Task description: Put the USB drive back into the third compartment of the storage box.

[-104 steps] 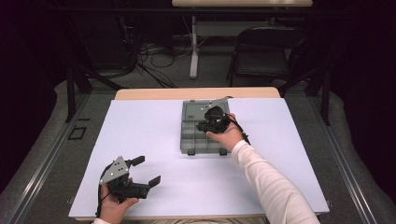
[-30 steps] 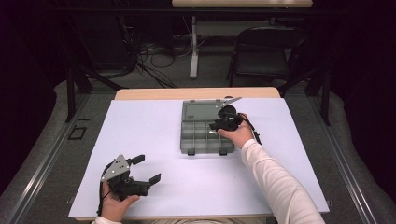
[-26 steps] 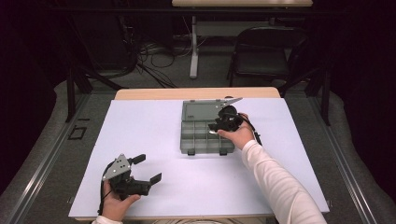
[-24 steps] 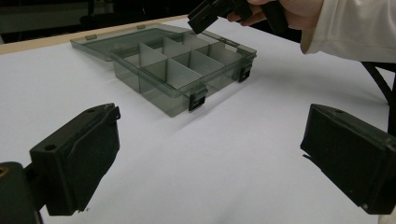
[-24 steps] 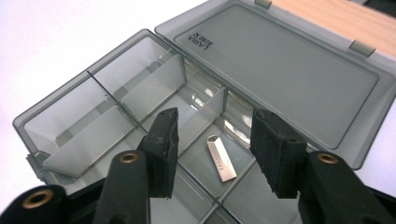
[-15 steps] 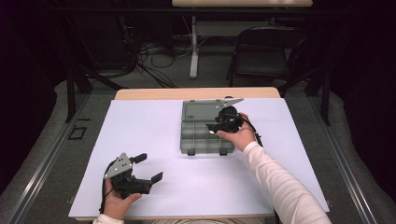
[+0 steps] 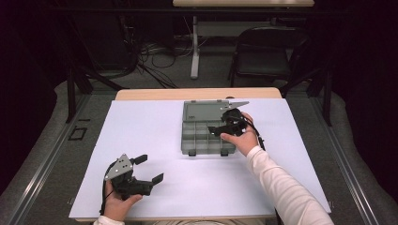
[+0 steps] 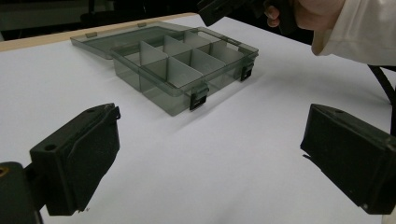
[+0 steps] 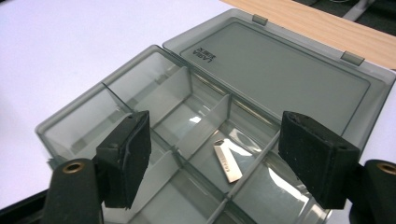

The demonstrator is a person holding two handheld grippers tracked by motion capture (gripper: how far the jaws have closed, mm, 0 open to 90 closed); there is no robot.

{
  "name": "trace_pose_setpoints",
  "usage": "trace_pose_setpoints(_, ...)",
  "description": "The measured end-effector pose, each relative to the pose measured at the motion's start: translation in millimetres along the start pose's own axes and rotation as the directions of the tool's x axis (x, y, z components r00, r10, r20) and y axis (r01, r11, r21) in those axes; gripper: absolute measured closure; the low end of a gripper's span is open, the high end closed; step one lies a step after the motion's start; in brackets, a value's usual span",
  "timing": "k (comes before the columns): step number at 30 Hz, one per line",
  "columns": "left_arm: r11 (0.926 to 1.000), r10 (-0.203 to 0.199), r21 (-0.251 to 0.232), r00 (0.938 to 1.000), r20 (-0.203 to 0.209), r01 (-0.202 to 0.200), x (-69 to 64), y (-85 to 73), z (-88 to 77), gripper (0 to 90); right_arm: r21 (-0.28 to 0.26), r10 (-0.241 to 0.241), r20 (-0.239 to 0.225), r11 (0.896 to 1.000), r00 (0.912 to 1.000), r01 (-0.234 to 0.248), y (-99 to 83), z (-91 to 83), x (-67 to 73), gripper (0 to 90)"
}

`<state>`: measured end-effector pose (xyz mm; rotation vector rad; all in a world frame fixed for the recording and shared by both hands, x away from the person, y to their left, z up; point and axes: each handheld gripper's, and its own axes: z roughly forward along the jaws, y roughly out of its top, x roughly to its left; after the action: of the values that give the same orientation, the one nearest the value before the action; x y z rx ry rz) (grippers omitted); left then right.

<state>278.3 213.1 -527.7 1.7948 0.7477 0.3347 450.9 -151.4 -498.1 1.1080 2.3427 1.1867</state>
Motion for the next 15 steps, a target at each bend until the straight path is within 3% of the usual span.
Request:
trace_pose_setpoints(6, 1.0000, 0.000, 0.000, 1.0000, -0.003, 0.000, -0.6, 0.0, 0.9, 3.9, -0.035, 0.066, -0.013, 0.997, 0.9977, -0.067, -6.7, -13.5, 0.7, 15.8)
trace_pose_setpoints(15, 1.0000, 0.004, 0.002, 1.0000, 0.002, -0.004, -1.1, 0.4, 1.4, 4.5, -0.079, 0.052, -0.012, 0.996, 0.9986, -0.053, -16.8, -40.0, 6.8, 14.4)
